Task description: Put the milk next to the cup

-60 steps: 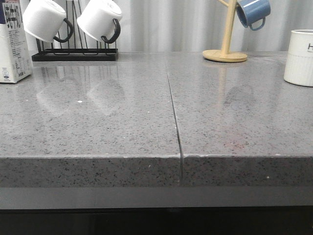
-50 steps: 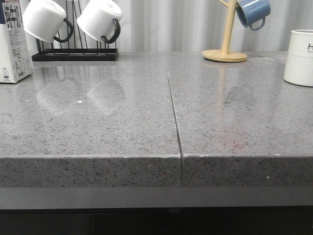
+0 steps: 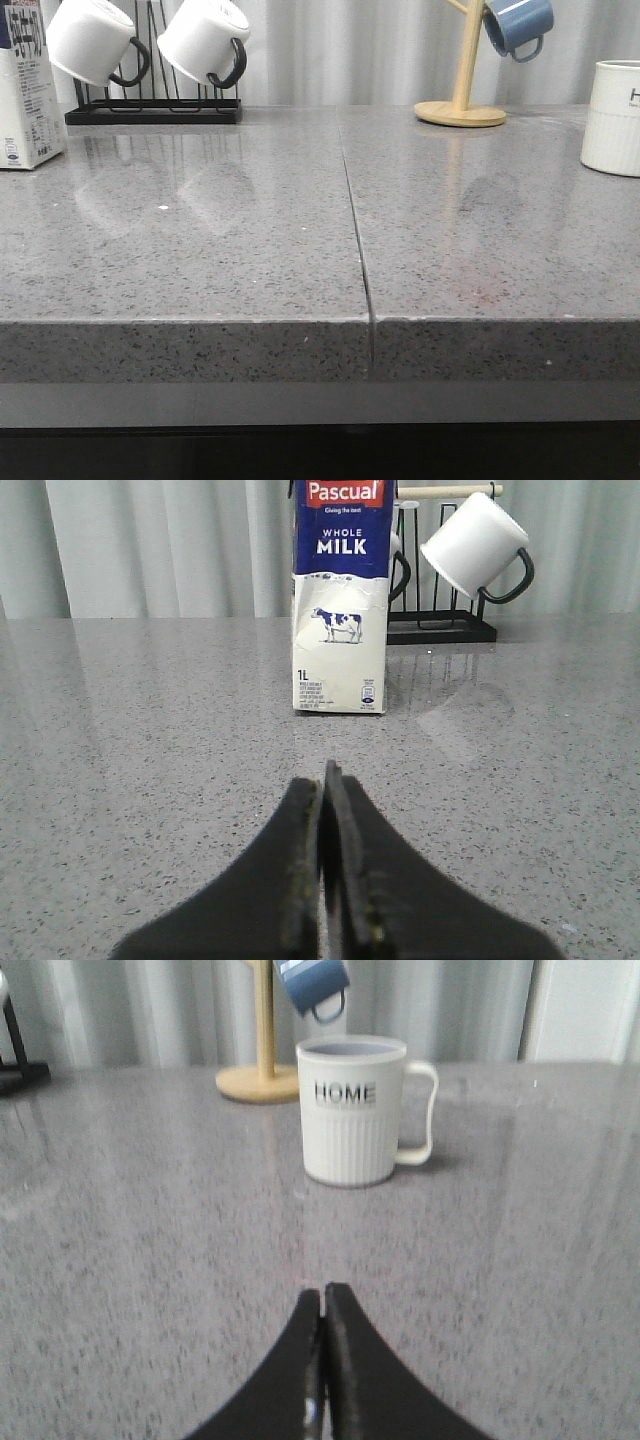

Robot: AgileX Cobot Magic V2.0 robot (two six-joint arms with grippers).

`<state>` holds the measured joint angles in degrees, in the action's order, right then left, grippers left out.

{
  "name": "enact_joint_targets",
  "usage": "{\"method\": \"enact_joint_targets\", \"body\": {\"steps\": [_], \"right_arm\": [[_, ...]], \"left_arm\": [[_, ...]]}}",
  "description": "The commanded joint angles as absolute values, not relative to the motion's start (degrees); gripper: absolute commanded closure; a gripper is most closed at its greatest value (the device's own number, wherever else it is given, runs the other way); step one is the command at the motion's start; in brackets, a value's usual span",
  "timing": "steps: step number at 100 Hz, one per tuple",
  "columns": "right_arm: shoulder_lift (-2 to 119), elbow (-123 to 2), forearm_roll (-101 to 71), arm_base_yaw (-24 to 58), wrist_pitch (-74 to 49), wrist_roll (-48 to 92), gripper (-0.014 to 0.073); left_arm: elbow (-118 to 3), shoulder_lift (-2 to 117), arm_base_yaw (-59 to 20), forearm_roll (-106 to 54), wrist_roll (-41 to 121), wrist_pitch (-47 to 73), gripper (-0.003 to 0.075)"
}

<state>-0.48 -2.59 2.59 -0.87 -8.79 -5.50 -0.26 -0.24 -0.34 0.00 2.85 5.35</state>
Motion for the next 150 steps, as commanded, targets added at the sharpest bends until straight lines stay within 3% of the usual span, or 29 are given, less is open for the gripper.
{"method": "enact_joint_targets", "body": {"steps": [1,39,63,74,85,92,121,150], "right_arm": [[-0.39,-7.00,2.65,-0.96,-6.16,-4.98,0.0600],[14.39,-18.12,2.65,-0.96,-13.69,-4.98,0.0600],[22.99,-18.35,2.65,-0.96,-3.73,-4.98,0.0595],[27.56,-18.35,2.65,-0.96,1.46,-4.98,0.0496],[33.51,-18.35,2.65,-0.96,7.31,-4.98,0.0279],[37.49,-18.35,2.65,-0.96,11.98,-4.98,0.0204],[54.17,-18.51,-3.48,-3.87,31.69,-4.82,0.0201],[69.47,-24.71,-3.42,-10.59,37.43,-4.54,0.0201]], "left_arm": [[2.23,-1.96,-0.62,0.00,2.36,0.55,0.0741],[2.23,-1.96,-0.62,0.00,2.36,0.55,0.0741],[2.23,-1.96,-0.62,0.00,2.36,0.55,0.0741],[2.23,-1.96,-0.62,0.00,2.36,0.55,0.0741],[2.23,-1.96,-0.62,0.00,2.36,0.55,0.0741],[2.23,-1.96,-0.62,0.00,2.36,0.55,0.0741],[2.23,-1.96,-0.62,0.00,2.36,0.55,0.0741],[2.23,-1.96,-0.62,0.00,2.36,0.55,0.0741]]}}
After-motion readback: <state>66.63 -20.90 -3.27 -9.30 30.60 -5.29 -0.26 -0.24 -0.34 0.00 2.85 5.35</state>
